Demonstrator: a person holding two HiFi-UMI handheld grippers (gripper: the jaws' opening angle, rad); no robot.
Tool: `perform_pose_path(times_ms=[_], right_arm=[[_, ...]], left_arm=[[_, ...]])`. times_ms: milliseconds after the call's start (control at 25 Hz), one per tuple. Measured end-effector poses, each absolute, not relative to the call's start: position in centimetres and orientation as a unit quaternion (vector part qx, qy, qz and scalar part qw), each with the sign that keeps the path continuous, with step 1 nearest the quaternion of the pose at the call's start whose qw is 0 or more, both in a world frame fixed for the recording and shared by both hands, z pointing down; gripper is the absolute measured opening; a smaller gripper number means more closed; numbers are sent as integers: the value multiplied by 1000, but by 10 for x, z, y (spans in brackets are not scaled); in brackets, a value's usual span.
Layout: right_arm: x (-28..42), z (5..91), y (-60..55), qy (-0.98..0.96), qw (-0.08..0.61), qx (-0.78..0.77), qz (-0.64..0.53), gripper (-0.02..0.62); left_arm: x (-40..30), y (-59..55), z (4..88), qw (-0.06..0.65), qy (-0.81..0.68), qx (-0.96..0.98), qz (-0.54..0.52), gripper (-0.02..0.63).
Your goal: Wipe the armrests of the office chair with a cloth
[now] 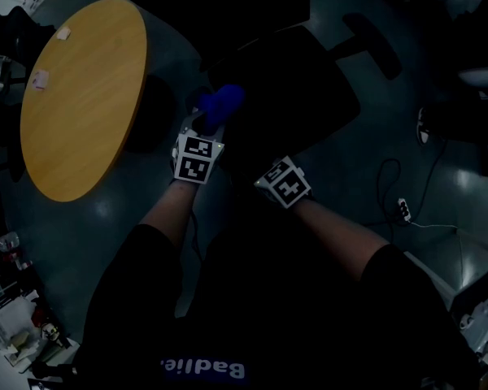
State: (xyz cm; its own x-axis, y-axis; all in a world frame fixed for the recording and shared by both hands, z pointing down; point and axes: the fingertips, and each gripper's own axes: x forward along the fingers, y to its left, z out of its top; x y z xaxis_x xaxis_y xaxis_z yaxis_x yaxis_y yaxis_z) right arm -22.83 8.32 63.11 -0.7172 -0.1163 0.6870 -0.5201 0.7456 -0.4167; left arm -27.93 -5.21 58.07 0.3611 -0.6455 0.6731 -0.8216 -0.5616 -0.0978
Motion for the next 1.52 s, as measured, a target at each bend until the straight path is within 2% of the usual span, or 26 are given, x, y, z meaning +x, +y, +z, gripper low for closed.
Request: perform_pose_path(times_ms=[1120, 1520], right_arm=[[-244, 629, 76, -890, 331, 123, 290, 5], [-226, 620, 86, -901, 328, 94, 268, 5]], left_arm=[[-246, 1, 582, 147, -436, 811, 360, 133], [-222, 35, 584, 156, -437, 805, 370, 133]])
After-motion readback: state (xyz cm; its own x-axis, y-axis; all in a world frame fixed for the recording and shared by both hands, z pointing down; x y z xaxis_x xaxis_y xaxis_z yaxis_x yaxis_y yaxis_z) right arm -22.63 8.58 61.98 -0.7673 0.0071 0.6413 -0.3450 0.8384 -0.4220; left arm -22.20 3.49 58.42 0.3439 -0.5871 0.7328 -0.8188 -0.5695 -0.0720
